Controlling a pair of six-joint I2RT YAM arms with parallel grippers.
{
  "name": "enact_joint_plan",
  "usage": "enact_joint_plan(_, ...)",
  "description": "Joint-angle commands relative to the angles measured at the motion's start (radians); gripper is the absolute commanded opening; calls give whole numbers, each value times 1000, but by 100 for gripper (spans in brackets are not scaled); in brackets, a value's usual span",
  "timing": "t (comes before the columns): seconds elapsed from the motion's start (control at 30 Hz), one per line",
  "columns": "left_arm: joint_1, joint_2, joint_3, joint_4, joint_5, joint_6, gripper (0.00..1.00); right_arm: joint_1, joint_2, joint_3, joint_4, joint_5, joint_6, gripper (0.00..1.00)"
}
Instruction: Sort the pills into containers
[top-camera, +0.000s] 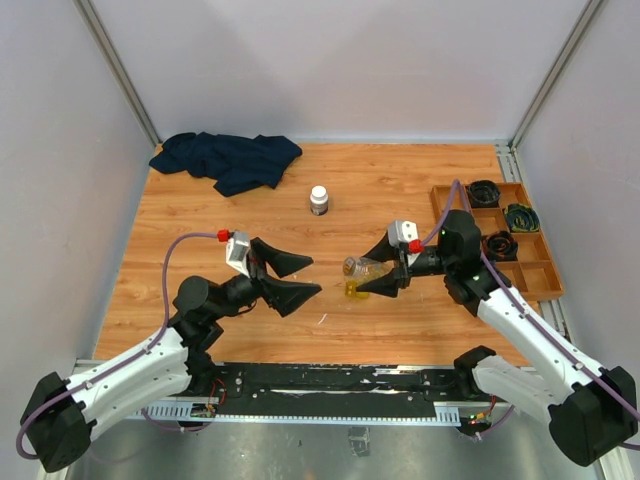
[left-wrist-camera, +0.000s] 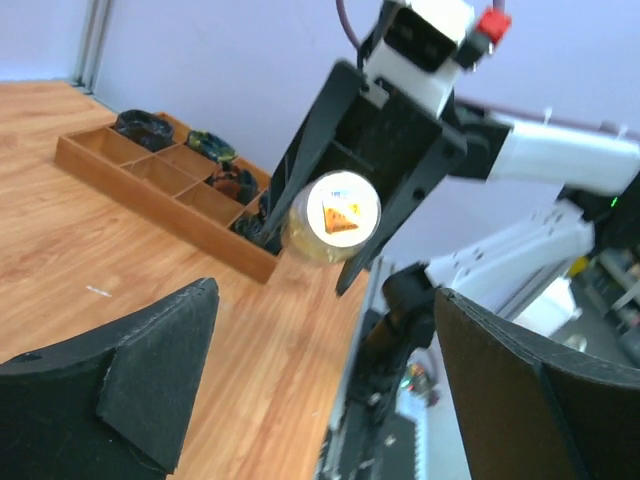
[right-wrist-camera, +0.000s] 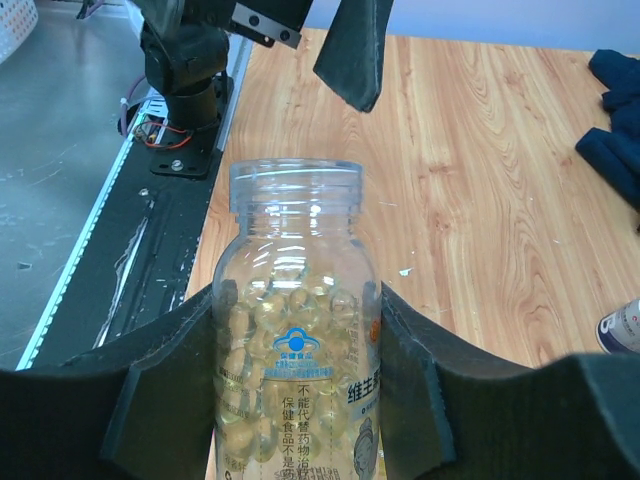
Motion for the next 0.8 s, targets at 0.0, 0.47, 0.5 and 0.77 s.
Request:
enact_joint_plan(0.0,3,-3,67,7,-145,-244,89,-28,2,32,21,41,-13,1)
enact_joint_plan(0.47,-211,232,401,-436,-514,-57,81,-45,27,34,4,125,-16,1)
enact_joint_plan(0.5,-212,247,411,-436,-508,-54,79,-44,27,34,3,125,-18,1)
enact_joint_plan(0.77,-222,319,463,-434,-452,-54,69,-45,27,36,-2,123,-23,1)
